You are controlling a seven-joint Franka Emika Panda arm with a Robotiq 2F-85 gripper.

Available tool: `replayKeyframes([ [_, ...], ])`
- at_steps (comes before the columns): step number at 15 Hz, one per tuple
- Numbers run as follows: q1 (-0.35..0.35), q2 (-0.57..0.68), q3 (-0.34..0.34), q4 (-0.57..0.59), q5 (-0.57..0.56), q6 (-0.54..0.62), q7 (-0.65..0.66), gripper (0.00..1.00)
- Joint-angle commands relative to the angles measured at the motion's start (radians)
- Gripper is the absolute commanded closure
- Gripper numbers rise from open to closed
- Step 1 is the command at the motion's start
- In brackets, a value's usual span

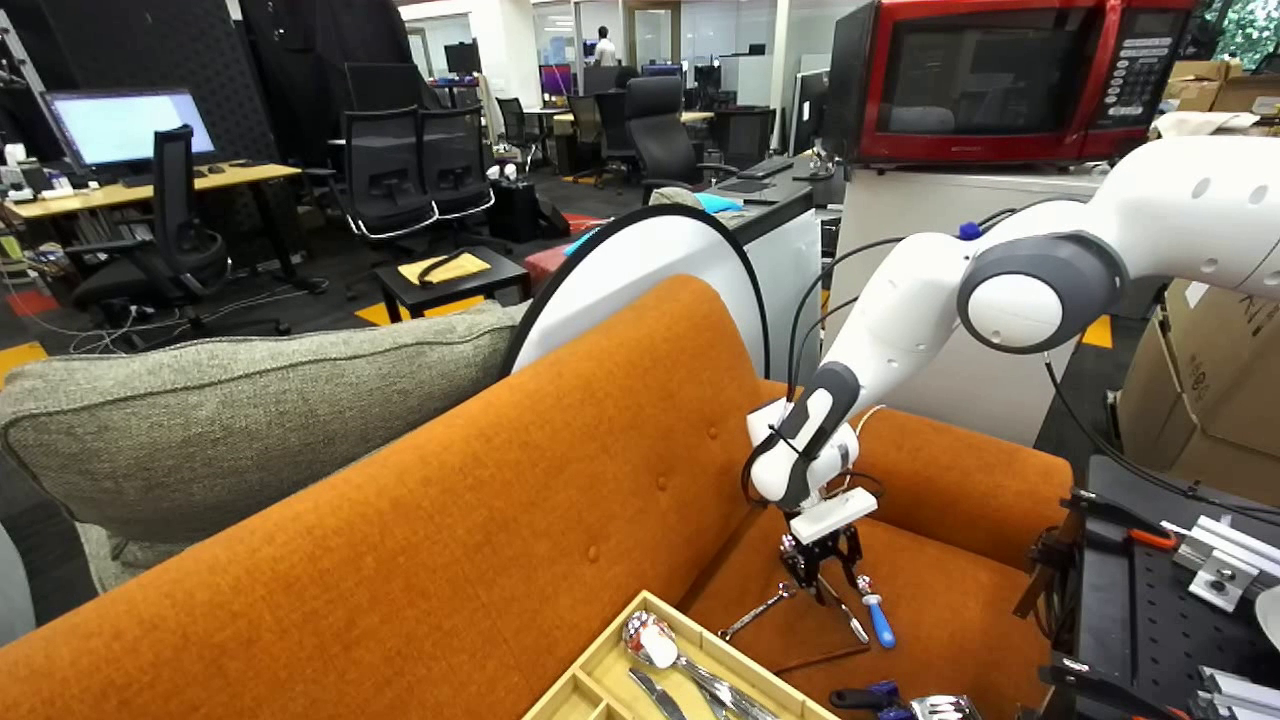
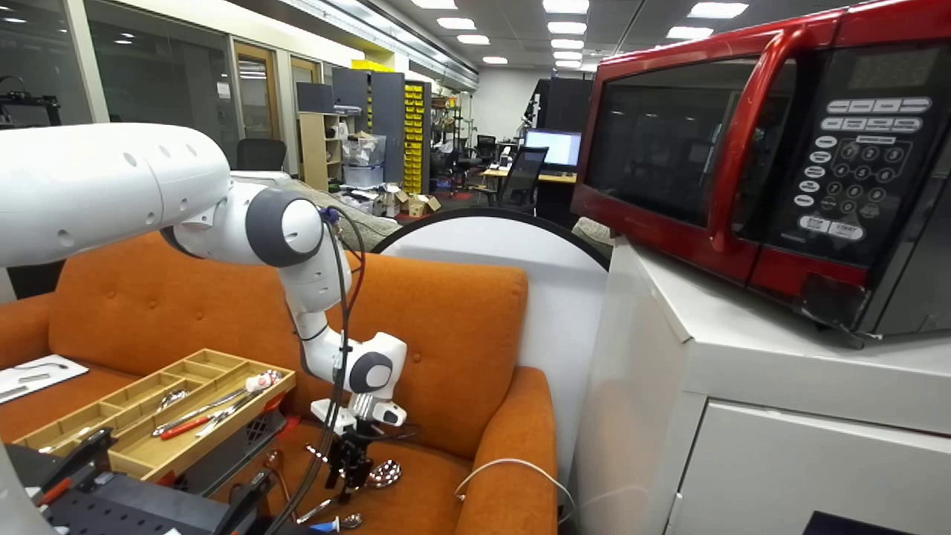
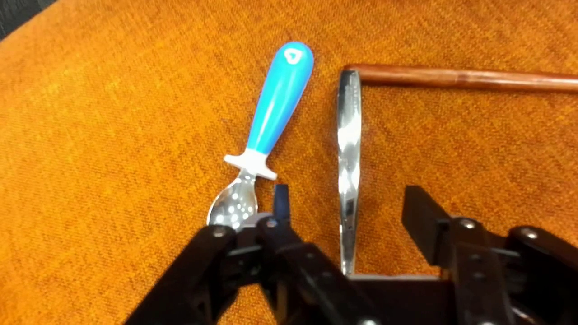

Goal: Move the silver spoon to the right side of the sofa

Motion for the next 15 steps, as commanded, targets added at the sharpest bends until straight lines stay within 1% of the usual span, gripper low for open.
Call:
replayKeyframes([
  [1,-0.022,-0.02,0.027,-0.014,0.017,-0.014,-0.023,0.02],
  [2,-0.024,-0.053,0.042,-0.054,0.017,-0.032,-0.041,0.0],
  [3,-0.003,-0.007,0.015,0.0,0.003,-0.009,-0.003,0.12],
  [5,0.001,-0.014,0.025,-0.006,0.009,-0.023,-0.008,0.0],
  [15,-0.003,-0.024,0.026,-0.02,0.009,-0.028,-0.014,0.0],
])
